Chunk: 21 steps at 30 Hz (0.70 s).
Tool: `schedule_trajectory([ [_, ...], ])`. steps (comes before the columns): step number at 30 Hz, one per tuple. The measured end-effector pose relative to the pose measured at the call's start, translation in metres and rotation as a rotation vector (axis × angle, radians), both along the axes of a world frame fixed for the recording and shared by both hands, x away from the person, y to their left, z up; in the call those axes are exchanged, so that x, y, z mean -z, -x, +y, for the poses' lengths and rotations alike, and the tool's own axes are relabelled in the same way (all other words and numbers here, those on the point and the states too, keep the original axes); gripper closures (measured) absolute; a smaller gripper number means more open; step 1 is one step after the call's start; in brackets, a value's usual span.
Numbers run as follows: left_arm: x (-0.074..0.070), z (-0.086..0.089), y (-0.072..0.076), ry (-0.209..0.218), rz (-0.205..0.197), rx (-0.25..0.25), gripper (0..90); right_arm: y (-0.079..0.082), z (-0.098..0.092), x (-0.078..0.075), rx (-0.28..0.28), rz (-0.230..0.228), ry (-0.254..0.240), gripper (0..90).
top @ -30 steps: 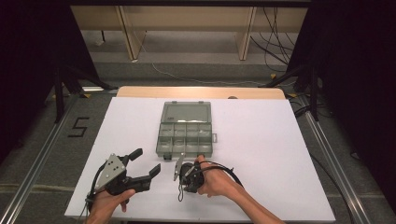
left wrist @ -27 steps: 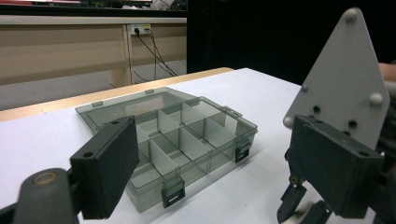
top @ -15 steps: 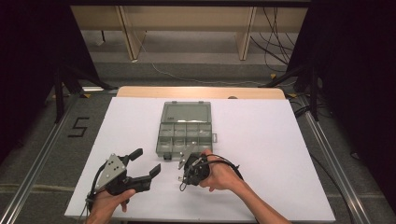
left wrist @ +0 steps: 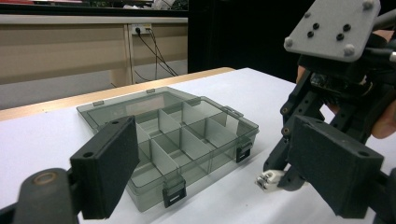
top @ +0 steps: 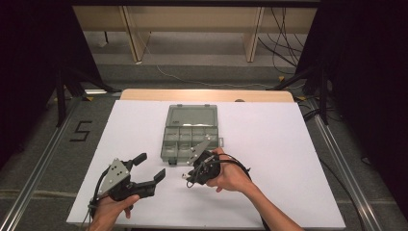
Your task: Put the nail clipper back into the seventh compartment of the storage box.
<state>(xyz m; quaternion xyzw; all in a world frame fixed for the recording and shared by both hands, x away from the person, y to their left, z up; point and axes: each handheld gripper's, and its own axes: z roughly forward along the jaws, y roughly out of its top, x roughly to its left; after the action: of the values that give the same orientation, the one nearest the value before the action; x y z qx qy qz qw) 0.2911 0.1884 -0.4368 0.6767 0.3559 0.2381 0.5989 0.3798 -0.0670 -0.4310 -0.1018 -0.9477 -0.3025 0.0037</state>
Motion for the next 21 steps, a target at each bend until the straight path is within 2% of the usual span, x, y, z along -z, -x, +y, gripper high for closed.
schedule_trajectory([
  [6, -0.001, 0.000, 0.001, 0.003, -0.005, -0.005, 15.6, -0.004, -0.002, -0.006, 0.025, -0.021, -0.054, 77.3],
  [9, -0.001, 0.001, 0.001, 0.002, -0.004, -0.008, 15.6, -0.005, -0.003, -0.009, 0.029, -0.024, -0.058, 77.3],
  [10, -0.001, 0.000, 0.001, 0.001, -0.004, -0.008, 15.6, -0.007, -0.004, -0.012, 0.045, -0.026, -0.079, 77.3],
  [14, 0.000, 0.000, 0.001, 0.003, -0.003, -0.011, 15.6, -0.010, -0.008, -0.016, 0.054, -0.040, -0.099, 77.3],
  [21, 0.000, 0.001, 0.001, 0.008, -0.002, -0.014, 15.6, -0.020, -0.012, -0.026, 0.102, -0.062, -0.142, 77.3],
])
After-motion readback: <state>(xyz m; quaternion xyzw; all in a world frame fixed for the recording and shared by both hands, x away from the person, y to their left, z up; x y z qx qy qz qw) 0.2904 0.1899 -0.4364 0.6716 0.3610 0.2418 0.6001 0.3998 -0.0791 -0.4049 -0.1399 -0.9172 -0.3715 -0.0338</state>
